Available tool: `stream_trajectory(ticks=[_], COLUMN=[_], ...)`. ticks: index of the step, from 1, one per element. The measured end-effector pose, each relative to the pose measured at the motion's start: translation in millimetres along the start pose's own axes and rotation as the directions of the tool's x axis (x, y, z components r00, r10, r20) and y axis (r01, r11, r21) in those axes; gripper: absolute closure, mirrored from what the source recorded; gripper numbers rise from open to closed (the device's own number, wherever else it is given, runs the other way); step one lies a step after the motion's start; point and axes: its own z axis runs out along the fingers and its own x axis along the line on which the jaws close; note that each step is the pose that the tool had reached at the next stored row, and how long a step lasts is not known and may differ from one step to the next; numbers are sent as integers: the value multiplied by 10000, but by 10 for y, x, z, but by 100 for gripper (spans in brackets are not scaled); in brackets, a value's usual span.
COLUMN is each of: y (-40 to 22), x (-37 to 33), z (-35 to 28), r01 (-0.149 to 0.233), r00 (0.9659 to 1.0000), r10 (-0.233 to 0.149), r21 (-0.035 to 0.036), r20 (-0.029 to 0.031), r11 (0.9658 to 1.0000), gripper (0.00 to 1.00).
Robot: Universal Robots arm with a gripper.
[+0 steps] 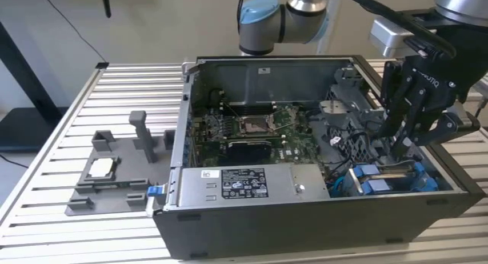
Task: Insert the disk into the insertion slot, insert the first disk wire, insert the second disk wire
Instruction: 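Insert the disk into the insertion slot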
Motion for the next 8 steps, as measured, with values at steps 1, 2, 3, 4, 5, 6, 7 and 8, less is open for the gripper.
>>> stream_trajectory(ticks=[1,2,3,4,5,6,7,8], y=[0,0,0,1,2,3,3,4], x=[0,0,0,-1,-3,-3,-4,-6], z=[1,1,1,1,1,0,1,1], r01=[0,0,0,0,-2,-2,-2,-4], r00=[10000,10000,10000,10000,10000,10000,10000,10000], r10=[0,0,0,0,2,2,1,1], r21=[0,1,1,11,89,232,368,509], r20=[2,1,1,2,3,14,36,62], r11=[10000,10000,10000,10000,10000,9997,9993,9987], gripper=[60,60,60,60,60,60,60,60])
